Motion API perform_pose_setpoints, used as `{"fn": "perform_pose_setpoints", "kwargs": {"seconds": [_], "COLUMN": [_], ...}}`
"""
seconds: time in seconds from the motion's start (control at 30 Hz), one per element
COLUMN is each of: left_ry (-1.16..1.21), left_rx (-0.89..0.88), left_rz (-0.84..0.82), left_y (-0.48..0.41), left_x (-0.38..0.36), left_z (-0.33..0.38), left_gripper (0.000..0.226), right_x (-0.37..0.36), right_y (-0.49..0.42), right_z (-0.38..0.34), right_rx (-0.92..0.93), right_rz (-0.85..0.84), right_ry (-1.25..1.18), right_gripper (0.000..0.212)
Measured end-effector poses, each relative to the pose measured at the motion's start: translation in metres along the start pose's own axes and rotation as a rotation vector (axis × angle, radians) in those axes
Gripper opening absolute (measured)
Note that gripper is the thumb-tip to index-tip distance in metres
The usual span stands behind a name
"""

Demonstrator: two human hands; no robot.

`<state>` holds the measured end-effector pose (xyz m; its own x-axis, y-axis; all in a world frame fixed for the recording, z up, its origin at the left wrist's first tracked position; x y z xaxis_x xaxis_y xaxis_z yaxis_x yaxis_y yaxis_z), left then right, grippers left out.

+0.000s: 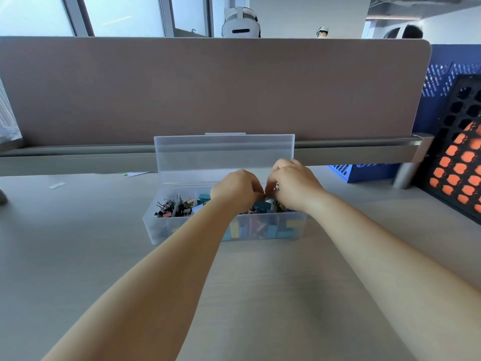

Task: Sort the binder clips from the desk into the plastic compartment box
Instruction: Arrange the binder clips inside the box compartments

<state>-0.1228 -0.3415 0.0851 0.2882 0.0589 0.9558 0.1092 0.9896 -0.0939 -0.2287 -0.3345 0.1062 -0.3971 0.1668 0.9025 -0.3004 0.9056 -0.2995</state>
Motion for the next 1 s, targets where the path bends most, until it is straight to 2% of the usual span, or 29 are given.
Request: {"fn": "perform_pose_setpoints", "kwargs": {"seconds": [0.17,0.23,0.4,0.5,0.67,0.8,1.0], "left_ry": [-0.068,-0.055,-0.127,-0.132,0.400,0.596,0.669], "left_rx": [-0.074,-0.099,-0.096,-0.094,0.011,0.047,0.121], "left_rz": [-0.037,-0.048,-0.030,-0.038,-0.008,0.002,0.037], "left_y": [0.006,0.007,0.006,0.005,0.009,0.018,0.021], "left_x": [-0.004,-0.006,-0.005,-0.007,0.008,0.019,0.017], "left_z": [0.004,0.003,0.003,0.004,0.000,0.003,-0.003], "left_gripper": [0.022,0.030,0.028,0.035,0.031,0.042,0.030], "right_x": [-0.004,-0.005,-0.008,-0.006,0.019,0.018,0.002], "right_y": [0.001,0.002,0.005,0.007,0.011,0.014,0.010], "right_z": [-0.002,0.001,0.005,0.007,0.018,0.033,0.028], "right_rx": [0.006,-0.007,-0.031,-0.021,-0.081,-0.115,-0.082], "right_rz": [-0.037,-0.049,-0.102,-0.091,0.024,-0.002,-0.060], "right_ry": [0.077,0.057,-0.032,-0.055,-0.442,-0.316,-0.267], "right_gripper": [0.017,0.021,0.030,0.029,0.024,0.026,0.031]}}
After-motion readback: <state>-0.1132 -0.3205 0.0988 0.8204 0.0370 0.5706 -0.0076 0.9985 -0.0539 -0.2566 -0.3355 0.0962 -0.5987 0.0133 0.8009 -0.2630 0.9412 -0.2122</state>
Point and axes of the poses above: each hand's wrist, its own y-axis away from the middle knuckle, its own x-axis out of the back of the hand, z = x × y, the point moved 9 cm from there along -y, towards the middle knuckle, and after that the axes turned 11 degrees about -y, right-handed, at the moved point
